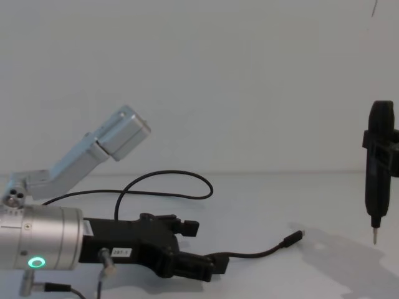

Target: Pick up the data cable with the one hand.

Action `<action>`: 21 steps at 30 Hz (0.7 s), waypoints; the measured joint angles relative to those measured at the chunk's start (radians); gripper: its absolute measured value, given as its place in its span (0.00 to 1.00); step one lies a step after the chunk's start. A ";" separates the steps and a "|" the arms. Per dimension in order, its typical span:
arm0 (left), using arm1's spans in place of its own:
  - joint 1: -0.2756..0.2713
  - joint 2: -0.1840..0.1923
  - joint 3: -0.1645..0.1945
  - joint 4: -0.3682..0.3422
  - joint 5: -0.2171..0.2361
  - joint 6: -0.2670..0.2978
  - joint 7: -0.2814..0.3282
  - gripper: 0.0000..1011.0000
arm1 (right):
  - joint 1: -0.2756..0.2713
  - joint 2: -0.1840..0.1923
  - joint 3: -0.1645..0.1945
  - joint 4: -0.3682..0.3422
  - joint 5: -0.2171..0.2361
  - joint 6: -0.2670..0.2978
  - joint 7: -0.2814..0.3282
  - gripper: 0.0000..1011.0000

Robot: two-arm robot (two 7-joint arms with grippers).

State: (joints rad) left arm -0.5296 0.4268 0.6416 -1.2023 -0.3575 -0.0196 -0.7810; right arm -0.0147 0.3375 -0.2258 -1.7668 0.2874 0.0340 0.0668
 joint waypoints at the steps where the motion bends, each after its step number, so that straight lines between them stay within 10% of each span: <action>1: -0.002 -0.004 0.001 0.004 -0.002 0.002 0.000 0.99 | 0.000 0.000 0.000 0.000 0.000 0.000 0.000 0.28; 21: -0.027 -0.064 0.012 0.066 -0.052 0.070 0.027 0.56 | 0.000 0.000 0.000 0.000 0.000 0.000 0.000 0.28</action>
State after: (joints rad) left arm -0.5561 0.3624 0.6531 -1.1367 -0.4093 0.0501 -0.7540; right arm -0.0147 0.3374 -0.2258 -1.7668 0.2874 0.0340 0.0668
